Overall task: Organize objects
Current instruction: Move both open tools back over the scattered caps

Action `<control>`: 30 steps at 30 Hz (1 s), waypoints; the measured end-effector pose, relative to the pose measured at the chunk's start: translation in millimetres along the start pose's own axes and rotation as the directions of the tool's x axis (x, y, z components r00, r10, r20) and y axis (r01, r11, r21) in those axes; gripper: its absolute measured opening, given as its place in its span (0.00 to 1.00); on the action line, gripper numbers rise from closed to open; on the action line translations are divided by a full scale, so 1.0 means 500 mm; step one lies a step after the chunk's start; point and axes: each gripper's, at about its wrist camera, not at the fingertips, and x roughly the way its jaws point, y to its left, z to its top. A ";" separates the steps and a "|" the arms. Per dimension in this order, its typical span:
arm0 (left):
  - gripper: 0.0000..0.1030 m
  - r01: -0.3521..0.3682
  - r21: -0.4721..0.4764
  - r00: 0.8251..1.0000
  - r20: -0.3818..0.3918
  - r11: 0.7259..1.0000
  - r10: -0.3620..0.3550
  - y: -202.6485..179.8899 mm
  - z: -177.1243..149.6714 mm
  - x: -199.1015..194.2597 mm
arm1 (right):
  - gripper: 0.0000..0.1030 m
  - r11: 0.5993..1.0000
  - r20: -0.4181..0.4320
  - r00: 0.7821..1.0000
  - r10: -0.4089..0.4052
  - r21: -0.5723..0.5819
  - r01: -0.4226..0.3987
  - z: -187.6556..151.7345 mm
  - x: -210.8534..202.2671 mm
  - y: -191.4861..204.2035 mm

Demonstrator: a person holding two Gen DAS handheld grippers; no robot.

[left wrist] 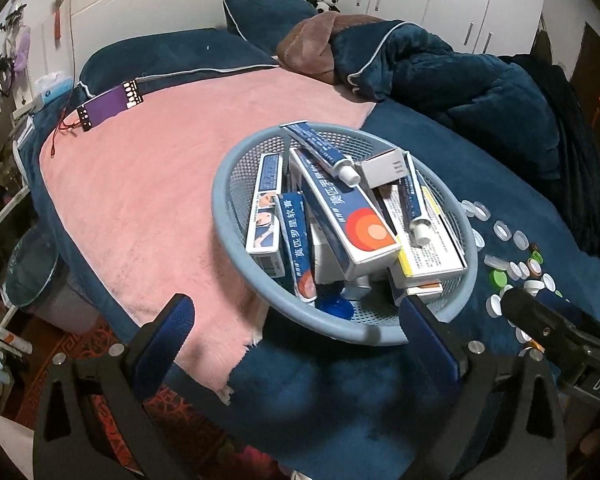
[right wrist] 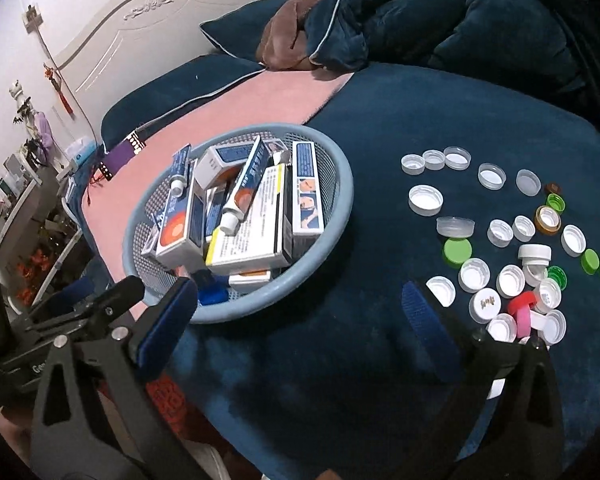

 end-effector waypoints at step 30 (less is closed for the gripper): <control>0.99 0.066 0.116 0.997 -0.051 0.991 -0.061 -0.147 -0.033 0.002 | 1.00 0.979 -0.015 0.987 -0.159 0.130 0.160 -0.062 -0.066 -0.168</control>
